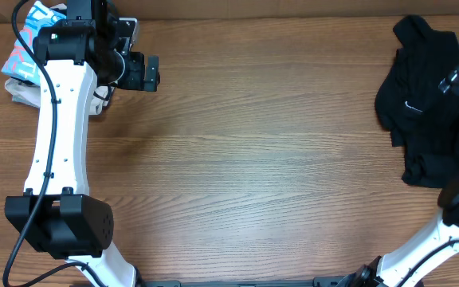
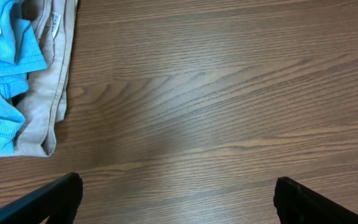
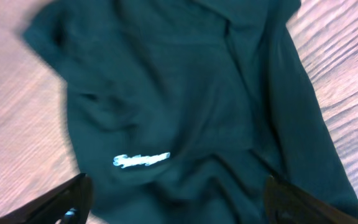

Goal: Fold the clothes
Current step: 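Raise both arms and move the right gripper over the black shirt, then grasp the black shirt with the right gripper and drag it to table center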

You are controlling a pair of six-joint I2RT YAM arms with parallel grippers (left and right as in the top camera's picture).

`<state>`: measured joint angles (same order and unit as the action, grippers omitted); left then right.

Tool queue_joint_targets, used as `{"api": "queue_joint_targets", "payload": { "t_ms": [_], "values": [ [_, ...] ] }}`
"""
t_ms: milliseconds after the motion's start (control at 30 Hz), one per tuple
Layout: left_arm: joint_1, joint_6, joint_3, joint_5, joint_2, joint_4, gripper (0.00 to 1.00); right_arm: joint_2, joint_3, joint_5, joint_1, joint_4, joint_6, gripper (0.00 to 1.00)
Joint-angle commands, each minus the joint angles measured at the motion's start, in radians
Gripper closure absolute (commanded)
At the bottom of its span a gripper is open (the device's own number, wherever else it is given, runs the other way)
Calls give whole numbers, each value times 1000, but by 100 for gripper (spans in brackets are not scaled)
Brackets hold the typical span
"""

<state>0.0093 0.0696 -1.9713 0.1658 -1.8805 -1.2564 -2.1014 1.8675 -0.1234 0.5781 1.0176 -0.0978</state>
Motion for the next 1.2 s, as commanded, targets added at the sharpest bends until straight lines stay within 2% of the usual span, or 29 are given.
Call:
{"api": "queue_joint_targets", "payload": {
  "t_ms": [0, 200, 300, 533, 667, 900, 1067, 1167],
  "values": [
    [4, -25, -7, 19, 4, 5, 0, -57, 17, 10, 33, -25, 8, 12],
    [3, -25, -7, 19, 4, 4, 0, -128, 0, 11, 48, -98, 12, 22],
    [3, -25, -7, 19, 4, 5, 0, -157, 0, 19, 48, -114, 12, 33],
    [2, -25, -7, 19, 4, 5, 0, -222, -3, 22, 48, -143, 12, 35],
    [2, -25, -7, 19, 4, 8, 0, -233, -3, 22, 48, -152, 12, 40],
    [2, -25, -7, 19, 4, 16, 0, -233, -3, 22, 48, -156, 12, 58],
    [3, -25, -7, 19, 4, 17, 0, -234, -3, 22, 48, -149, 12, 75],
    [3, -25, -7, 19, 4, 18, 0, -234, -3, 21, 48, -146, 11, 92]
  ]
}}
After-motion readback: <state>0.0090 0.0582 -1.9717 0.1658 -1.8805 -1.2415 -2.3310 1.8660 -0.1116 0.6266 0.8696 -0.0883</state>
